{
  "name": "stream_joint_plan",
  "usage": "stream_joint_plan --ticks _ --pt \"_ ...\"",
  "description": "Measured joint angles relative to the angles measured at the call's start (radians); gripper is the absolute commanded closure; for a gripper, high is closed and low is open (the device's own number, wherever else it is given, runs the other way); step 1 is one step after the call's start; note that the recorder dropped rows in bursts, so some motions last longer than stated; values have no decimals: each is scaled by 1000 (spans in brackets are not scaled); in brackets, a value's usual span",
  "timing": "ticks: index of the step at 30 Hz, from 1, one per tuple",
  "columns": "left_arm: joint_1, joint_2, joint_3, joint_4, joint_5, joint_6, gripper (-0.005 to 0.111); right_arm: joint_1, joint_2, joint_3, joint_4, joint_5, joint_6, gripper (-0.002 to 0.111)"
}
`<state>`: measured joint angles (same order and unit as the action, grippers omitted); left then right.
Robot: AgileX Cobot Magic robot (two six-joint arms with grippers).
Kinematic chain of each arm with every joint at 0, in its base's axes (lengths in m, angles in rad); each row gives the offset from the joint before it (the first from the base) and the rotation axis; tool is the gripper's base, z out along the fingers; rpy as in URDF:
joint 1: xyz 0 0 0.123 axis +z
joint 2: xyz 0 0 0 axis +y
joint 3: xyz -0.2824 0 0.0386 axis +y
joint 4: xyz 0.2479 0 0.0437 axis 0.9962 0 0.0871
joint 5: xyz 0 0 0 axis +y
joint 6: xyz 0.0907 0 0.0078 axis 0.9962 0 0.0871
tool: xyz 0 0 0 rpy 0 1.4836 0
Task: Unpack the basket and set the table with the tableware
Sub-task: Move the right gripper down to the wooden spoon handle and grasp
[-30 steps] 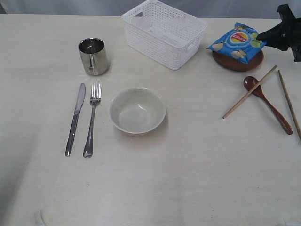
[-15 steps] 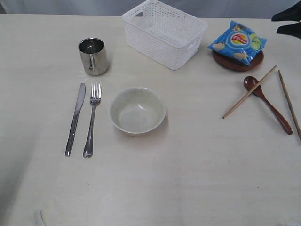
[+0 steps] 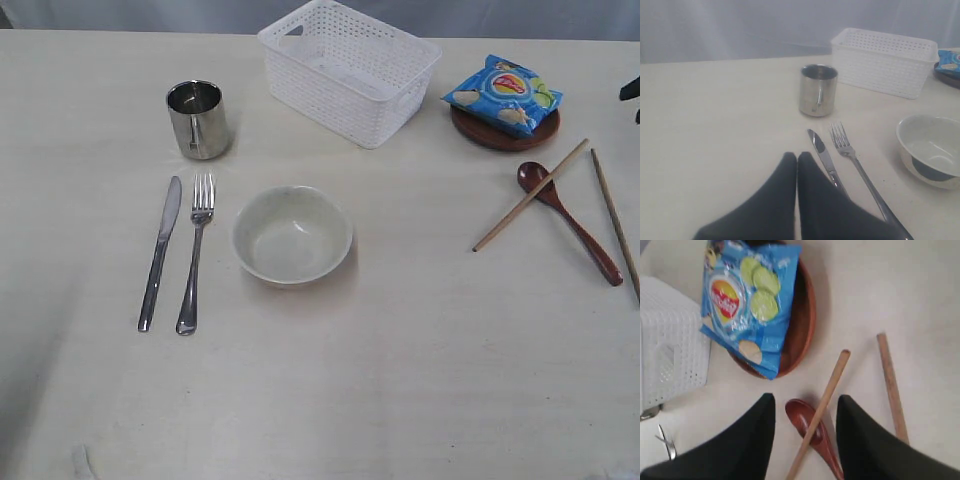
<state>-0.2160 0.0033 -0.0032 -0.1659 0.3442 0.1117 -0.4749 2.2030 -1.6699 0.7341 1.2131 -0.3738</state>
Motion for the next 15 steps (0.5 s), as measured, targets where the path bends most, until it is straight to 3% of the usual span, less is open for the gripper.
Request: stream_joint_plan --ticks 8,15 --pt "0 0 0 0 0 0 107 72 -114 81 -4 4 -39 70" --pt "0 0 0 0 0 0 107 92 -349 75 -19 2 -41 70"
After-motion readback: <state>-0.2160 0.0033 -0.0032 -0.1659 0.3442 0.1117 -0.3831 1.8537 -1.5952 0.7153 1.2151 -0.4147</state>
